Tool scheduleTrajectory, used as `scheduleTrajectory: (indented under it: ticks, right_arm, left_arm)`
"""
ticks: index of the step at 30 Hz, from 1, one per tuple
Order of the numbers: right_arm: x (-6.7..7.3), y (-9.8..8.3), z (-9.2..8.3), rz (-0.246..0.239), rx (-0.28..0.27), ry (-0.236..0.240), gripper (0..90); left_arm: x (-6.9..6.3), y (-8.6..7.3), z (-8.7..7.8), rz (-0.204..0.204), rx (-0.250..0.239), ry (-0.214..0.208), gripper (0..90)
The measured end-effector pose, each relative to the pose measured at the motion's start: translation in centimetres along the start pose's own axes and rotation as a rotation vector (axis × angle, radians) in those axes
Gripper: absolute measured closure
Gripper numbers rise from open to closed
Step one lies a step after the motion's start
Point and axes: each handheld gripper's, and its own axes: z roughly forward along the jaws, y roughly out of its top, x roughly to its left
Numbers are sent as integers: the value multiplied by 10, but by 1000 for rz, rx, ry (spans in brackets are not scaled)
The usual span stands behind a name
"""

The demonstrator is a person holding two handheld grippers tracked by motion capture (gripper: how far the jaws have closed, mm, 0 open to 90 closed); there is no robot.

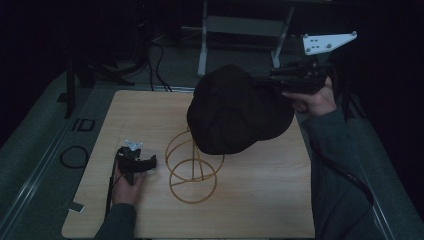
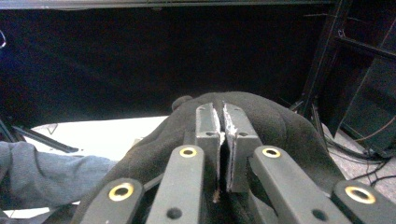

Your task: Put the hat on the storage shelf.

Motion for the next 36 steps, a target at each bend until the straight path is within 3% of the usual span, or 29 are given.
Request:
scheduleTrajectory:
  ticks: [12, 21, 28, 36]
  right_arm:
    - [6, 6, 4, -14, -27, 36, 860]
    - [11, 5, 27, -21, -27, 94, 860]
    - [13, -3, 46, -15, 8, 127, 859]
    - [6, -30, 64, 32, 81, 146, 859]
  left_arm:
    - [0, 0, 0, -1, -1, 0, 132]
    - [0, 0, 0, -1, 0, 1, 132]
    - [0, 0, 0, 0, 0, 0, 132]
    - [0, 0, 0, 3, 2, 0, 132]
